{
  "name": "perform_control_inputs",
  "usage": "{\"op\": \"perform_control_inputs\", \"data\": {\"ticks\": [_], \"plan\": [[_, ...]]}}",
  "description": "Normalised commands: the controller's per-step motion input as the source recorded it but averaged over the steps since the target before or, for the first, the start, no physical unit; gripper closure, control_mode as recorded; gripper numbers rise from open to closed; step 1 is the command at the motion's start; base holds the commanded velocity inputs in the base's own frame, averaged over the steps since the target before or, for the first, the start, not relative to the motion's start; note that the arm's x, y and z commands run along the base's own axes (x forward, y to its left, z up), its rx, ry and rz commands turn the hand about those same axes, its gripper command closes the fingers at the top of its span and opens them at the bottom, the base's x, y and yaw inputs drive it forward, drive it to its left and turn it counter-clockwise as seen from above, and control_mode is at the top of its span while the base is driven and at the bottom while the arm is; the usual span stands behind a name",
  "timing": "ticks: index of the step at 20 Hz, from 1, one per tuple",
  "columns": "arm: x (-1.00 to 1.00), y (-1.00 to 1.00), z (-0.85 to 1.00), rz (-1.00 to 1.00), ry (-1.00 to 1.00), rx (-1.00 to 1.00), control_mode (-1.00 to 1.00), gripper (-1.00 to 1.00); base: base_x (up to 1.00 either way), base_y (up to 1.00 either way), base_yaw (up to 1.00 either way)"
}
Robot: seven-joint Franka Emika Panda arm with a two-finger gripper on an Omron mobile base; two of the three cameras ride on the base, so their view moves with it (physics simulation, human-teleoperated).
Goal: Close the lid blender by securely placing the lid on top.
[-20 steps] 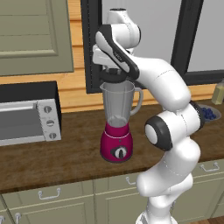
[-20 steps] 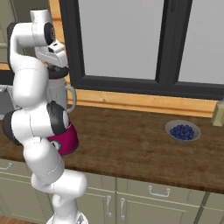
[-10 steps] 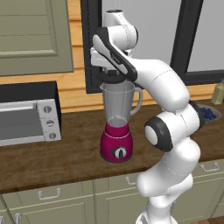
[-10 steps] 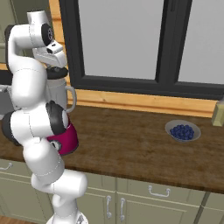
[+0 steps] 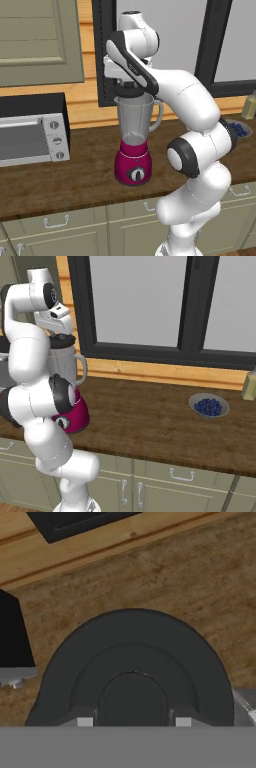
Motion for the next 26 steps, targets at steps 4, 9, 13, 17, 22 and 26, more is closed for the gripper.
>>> {"op": "perform_control_inputs", "data": {"ticks": [4,9,13,17,22,26], "plan": [[-0.47,0.0,0.0,0.0,0.0,0.0,-1.0,1.0,0.0,0.0,0.0],[-0.27,0.0,0.0,0.0,0.0,0.0,-1.0,1.0,0.0,0.0,0.0],[0.0,0.0,-0.01,0.0,-0.01,0.0,-1.0,1.0,0.0,0.0,0.0],[0.13,-0.02,-0.09,-0.02,-0.01,-0.01,-1.0,1.0,0.0,0.0,0.0],[-0.05,-0.1,-0.03,-0.02,0.0,0.0,-1.0,1.0,0.0,0.0,0.0],[-0.01,-0.02,0.0,-0.01,0.0,0.0,-1.0,1.0,0.0,0.0,0.0]]}}
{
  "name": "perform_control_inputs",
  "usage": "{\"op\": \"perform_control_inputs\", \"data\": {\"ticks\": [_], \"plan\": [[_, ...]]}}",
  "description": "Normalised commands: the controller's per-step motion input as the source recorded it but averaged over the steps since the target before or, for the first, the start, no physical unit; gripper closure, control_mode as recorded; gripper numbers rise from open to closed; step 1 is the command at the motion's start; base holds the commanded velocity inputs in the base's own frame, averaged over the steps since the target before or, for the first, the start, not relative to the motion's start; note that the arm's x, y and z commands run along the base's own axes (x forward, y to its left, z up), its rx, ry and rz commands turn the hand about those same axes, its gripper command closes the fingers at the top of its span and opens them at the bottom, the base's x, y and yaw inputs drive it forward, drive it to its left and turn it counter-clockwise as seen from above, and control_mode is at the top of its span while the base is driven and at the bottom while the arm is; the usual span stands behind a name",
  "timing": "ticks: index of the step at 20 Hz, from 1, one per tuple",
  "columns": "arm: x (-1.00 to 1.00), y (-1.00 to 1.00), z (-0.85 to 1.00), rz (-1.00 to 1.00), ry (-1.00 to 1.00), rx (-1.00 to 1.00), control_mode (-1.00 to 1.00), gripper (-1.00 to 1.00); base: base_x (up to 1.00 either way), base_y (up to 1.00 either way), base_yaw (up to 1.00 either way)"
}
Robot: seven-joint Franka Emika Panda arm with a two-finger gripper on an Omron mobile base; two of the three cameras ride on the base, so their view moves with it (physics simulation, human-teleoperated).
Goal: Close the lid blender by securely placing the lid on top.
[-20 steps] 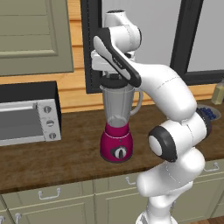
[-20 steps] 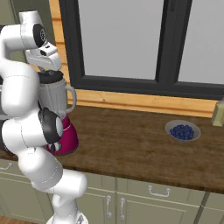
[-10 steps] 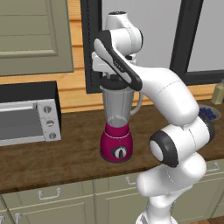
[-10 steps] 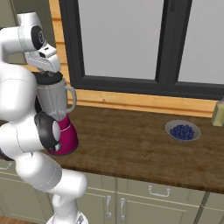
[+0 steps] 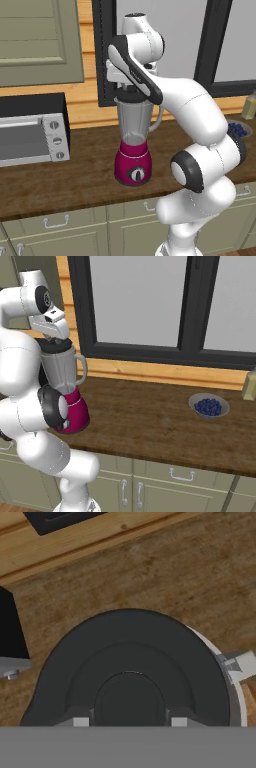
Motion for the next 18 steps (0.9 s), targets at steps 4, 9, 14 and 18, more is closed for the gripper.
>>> {"op": "perform_control_inputs", "data": {"ticks": [4,9,14,18], "plan": [[0.01,-0.13,-0.06,0.0,-0.01,0.0,-1.0,1.0,0.0,0.0,0.0],[0.06,0.0,-0.07,-0.01,-0.02,0.0,-1.0,1.0,0.0,0.0,0.0],[0.12,0.0,-0.12,-0.02,0.0,0.0,-1.0,1.0,0.0,0.0,0.0],[0.11,0.0,-0.11,-0.05,0.0,0.0,-1.0,1.0,0.0,0.0,0.0]]}}
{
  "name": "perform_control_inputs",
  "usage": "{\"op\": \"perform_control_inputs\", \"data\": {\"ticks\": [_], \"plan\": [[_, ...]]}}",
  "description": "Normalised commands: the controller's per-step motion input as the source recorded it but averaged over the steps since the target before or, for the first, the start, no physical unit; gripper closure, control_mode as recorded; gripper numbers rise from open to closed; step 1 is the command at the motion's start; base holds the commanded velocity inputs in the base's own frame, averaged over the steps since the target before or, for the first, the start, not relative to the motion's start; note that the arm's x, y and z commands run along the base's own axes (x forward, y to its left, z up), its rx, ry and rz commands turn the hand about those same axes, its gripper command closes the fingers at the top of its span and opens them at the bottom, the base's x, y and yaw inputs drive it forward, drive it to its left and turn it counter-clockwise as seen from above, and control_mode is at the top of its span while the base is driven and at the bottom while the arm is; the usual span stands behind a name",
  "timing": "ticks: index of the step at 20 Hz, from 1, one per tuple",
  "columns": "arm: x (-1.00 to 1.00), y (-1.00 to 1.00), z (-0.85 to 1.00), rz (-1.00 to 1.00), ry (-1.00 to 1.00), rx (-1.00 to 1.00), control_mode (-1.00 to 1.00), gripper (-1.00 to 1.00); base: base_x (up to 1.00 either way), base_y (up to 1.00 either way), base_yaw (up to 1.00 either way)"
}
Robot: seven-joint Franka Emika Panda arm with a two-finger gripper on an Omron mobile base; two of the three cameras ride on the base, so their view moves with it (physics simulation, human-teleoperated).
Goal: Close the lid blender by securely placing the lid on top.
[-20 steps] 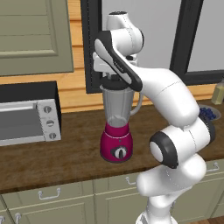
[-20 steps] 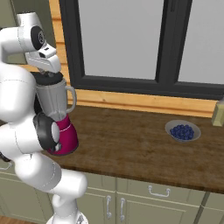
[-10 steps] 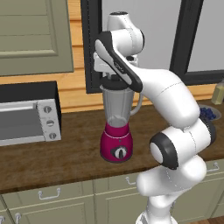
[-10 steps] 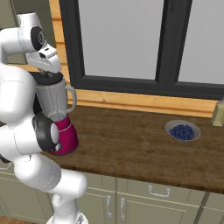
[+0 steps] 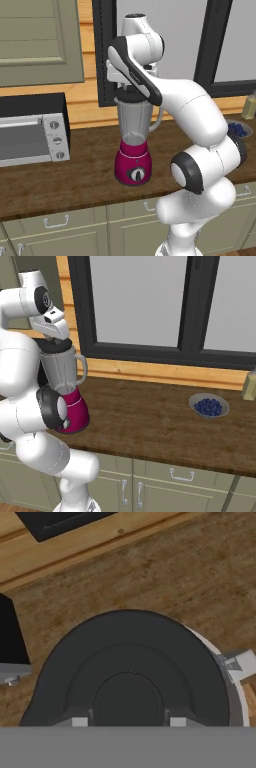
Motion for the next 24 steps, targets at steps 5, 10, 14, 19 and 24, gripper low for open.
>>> {"op": "perform_control_inputs", "data": {"ticks": [5,10,14,19,24], "plan": [[-0.08,-0.02,-0.15,-0.03,0.0,0.0,-1.0,1.0,0.0,0.0,0.0],[0.34,-0.1,-0.1,-0.13,0.0,0.0,-1.0,1.0,0.0,0.0,0.0],[0.06,-0.04,-0.13,-0.08,0.0,0.0,-1.0,1.0,0.0,0.0,0.0],[-0.42,0.0,-0.21,-0.01,0.0,0.0,-1.0,1.0,0.0,0.0,0.0],[-0.39,0.0,-0.04,0.0,0.0,0.0,-1.0,1.0,0.0,0.0,0.0]]}}
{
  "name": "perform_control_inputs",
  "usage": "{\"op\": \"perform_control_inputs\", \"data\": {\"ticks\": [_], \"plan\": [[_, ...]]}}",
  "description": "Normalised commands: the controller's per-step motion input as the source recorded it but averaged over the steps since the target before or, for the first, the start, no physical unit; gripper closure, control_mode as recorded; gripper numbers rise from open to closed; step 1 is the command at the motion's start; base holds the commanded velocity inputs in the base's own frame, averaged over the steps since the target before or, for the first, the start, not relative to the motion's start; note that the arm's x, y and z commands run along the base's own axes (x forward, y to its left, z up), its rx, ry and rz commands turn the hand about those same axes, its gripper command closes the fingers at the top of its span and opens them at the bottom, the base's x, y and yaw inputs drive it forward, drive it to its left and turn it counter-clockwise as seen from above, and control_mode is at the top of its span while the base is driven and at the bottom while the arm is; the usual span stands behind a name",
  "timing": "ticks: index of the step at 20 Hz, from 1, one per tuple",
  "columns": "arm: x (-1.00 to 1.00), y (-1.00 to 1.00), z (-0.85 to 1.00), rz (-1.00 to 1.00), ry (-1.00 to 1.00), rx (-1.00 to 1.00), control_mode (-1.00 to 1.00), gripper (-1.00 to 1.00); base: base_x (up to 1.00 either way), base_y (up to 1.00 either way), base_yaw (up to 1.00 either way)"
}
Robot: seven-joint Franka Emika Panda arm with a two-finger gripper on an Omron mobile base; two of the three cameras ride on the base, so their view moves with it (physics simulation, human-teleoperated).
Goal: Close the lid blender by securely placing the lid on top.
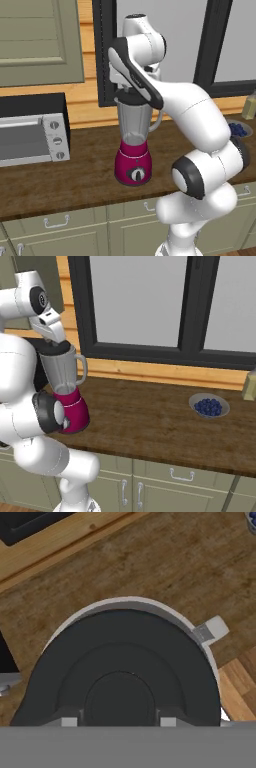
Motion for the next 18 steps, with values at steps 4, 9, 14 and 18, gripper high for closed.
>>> {"op": "perform_control_inputs", "data": {"ticks": [4,9,14,18], "plan": [[-0.08,0.0,-0.01,-0.01,0.0,0.0,-1.0,1.0,0.0,0.0,0.0],[0.11,-0.13,-0.07,-0.07,0.0,0.0,-1.0,1.0,0.0,0.0,0.0],[0.07,-0.26,-0.11,-0.08,0.0,0.0,-1.0,1.0,0.0,0.0,0.0],[0.0,-0.04,0.0,-0.06,-0.01,0.0,-1.0,1.0,0.0,0.0,0.0]]}}
